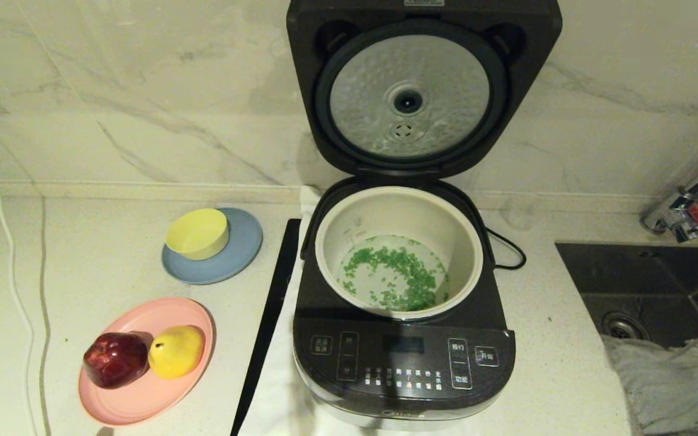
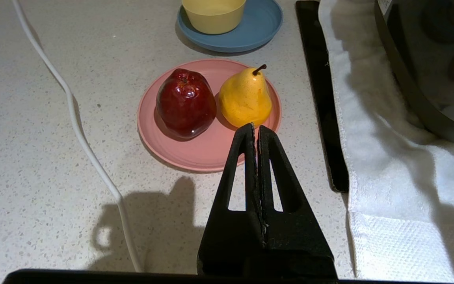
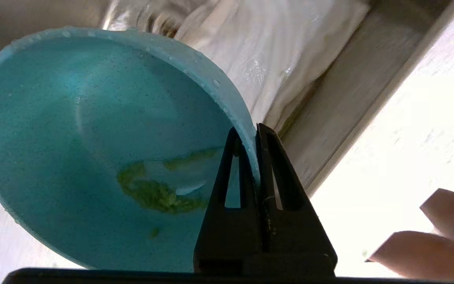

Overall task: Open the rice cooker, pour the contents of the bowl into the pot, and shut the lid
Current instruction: Fill a bowl with water from the tap

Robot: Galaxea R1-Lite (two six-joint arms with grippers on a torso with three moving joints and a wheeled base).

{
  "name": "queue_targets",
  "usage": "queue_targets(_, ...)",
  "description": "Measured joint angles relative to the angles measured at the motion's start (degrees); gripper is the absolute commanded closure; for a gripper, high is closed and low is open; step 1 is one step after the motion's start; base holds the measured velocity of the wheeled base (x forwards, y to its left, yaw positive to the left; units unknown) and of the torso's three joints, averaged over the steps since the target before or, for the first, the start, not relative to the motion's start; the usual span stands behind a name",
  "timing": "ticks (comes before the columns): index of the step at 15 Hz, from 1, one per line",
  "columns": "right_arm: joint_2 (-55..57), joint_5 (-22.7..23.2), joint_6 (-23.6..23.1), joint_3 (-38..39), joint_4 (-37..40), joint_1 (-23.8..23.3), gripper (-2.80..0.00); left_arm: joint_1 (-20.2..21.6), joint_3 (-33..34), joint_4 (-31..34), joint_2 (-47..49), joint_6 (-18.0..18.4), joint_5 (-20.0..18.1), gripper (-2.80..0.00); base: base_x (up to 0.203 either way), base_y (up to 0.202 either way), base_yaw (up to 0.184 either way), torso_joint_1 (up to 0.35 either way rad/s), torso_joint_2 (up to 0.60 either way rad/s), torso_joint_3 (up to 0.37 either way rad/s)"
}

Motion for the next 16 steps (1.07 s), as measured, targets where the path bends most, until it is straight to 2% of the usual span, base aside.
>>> queue_targets(3,5.08,-0.13,0.38,-3.92,-0.56,-1.53,0.0,0.0,0.0,0.02,0.0,0.0,-0.08,0.0,0.0,0.0,0.0,0.0,0.0,0.0)
queue_targets(7,9.78,-0.08,3.13,-7.51,-0.62,-1.76,0.0,0.0,0.0,0.0,0.0,-0.02,-0.02,0.0,0.0,0.0,0.0,0.0,0.0,0.0)
queue_targets(16,14.44,-0.41,7.51,-13.8,-0.58,2.76,0.0,0.0,0.0,0.0,0.0,0.0,0.0,0.0,0.0,0.0,0.0,0.0,0.0,0.0)
